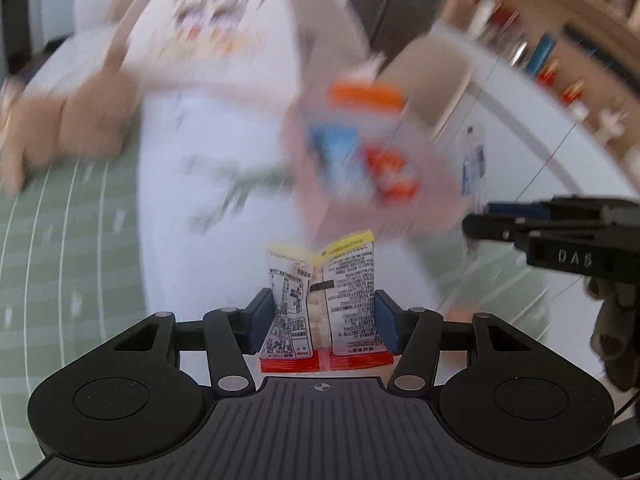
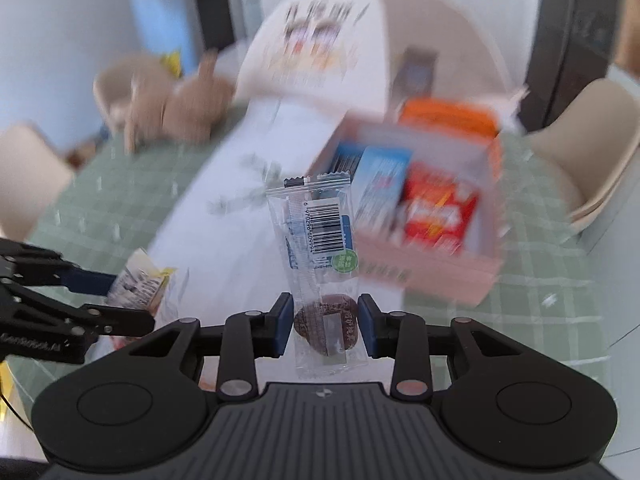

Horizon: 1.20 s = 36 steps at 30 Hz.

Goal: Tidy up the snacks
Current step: 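Carry both packets into the pink box and open both grippers, then grasp the long bread stick with the left gripper while the right moves over the round bread bag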

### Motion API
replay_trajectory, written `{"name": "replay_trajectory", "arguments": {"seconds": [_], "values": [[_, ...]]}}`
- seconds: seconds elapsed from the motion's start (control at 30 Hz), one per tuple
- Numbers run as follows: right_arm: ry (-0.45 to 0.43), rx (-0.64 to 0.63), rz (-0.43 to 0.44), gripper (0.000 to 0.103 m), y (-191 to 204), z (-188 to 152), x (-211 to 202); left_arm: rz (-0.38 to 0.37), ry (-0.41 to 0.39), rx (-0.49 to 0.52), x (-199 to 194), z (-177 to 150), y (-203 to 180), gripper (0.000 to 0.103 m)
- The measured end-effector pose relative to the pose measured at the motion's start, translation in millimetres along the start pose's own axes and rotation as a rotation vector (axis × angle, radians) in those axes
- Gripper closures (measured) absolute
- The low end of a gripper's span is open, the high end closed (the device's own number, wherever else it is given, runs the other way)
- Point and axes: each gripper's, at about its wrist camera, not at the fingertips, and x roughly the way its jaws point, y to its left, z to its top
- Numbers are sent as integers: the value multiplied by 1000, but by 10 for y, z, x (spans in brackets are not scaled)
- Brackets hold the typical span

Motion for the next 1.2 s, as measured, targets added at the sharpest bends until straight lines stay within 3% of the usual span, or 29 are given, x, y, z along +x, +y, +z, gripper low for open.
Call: {"name": "replay_trajectory", "arguments": {"seconds": [0.2,0.27,0.33,0.37,0.47,0.57,0.7,0.8,1.0,1.2], "values": [[-149,39,-47,67,-282,716,-319,-150,-172,59,-58,1174,-269,43],[-155,63,-68,60,-434,926,-258,-206,-143,33,185,1553,-352,43],[-154,100,-103,37,-594,988,-167,-240,-92,-32,589,1751,-354,42],[-153,110,-123,36,-650,961,-130,-239,-53,-67,867,1774,-340,42],[-87,157,-129,36,-827,672,5,-135,160,-67,1788,1539,-374,44],[3,185,-145,36,-964,242,83,-111,166,-22,2033,1291,-438,45],[90,194,-173,36,-1037,-230,150,-144,73,-105,1840,1218,-287,45],[109,191,-179,36,-987,-442,122,-136,70,-49,1578,1056,-209,45],[191,148,-41,35,-684,-744,141,-156,217,143,1037,301,-59,45],[273,33,-43,35,-254,-951,320,-174,373,271,748,-404,-91,45]]}}
